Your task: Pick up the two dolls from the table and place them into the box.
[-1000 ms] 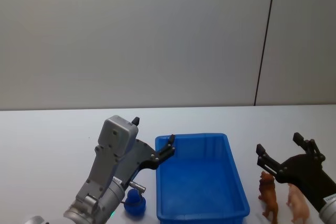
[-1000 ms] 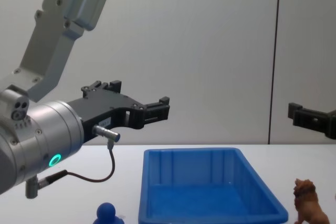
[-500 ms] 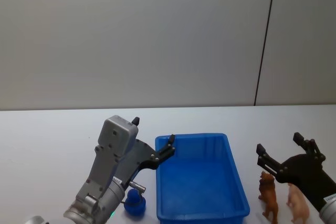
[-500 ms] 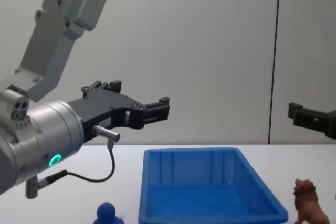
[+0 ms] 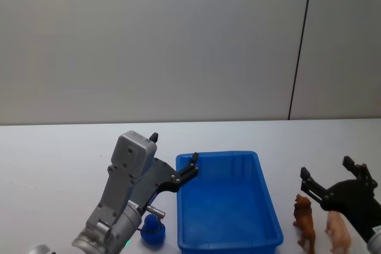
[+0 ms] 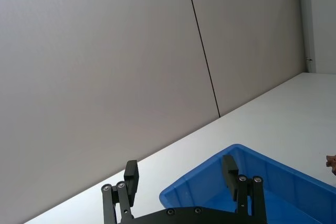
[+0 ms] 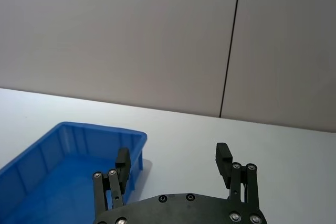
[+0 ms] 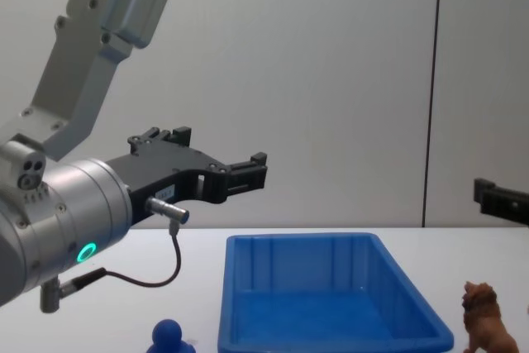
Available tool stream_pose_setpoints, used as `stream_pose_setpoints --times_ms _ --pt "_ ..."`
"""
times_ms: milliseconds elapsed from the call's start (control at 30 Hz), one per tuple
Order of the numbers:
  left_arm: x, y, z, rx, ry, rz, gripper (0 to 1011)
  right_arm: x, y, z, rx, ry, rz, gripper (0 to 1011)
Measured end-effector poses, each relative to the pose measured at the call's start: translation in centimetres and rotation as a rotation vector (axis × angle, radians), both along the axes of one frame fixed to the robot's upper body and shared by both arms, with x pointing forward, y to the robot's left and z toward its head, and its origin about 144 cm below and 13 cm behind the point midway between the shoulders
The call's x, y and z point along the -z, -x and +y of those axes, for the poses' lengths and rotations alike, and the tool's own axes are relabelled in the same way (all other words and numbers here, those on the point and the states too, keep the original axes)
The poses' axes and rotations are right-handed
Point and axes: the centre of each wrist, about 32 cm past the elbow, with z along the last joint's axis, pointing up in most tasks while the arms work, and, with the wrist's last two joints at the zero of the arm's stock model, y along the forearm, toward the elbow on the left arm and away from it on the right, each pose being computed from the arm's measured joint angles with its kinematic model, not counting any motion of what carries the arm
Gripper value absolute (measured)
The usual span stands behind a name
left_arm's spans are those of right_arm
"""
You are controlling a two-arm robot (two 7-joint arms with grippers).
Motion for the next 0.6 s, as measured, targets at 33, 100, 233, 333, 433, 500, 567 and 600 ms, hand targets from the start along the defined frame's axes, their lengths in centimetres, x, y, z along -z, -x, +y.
stream_pose_setpoints --times_ms 33,100,233,333,433,500,567,600 --pt "0.0 0.0 0.0 0.0 0.0 0.0 1004 0.1 0.1 0.0 0.01 0.003 0.007 1001" --pt "0.0 0.0 0.0 0.0 0.0 0.0 1004 0.2 0.2 -0.1 0.021 0.006 0.015 1001" --pt "0.0 0.0 0.0 0.0 0.0 0.0 1004 0.5 0.4 -0.2 0.052 0.019 0.039 1001" --pt "0.0 0.0 0.0 0.0 0.0 0.0 1003 0.7 0.6 -0.2 0.069 0.026 0.052 1001" --pt "0.0 0.0 0.0 0.0 0.0 0.0 1003 1.0 0.9 -0.2 0.088 0.035 0.068 1001" --pt "0.0 0.0 0.0 0.0 0.0 0.0 1004 1.2 1.0 -0.3 0.102 0.042 0.08 1001" --pt "0.0 0.0 0.0 0.0 0.0 0.0 1003 1.3 1.2 -0.3 0.109 0.046 0.087 1001" --pt "0.0 0.0 0.0 0.0 0.0 0.0 1003 1.5 1.3 -0.3 0.117 0.051 0.094 1001"
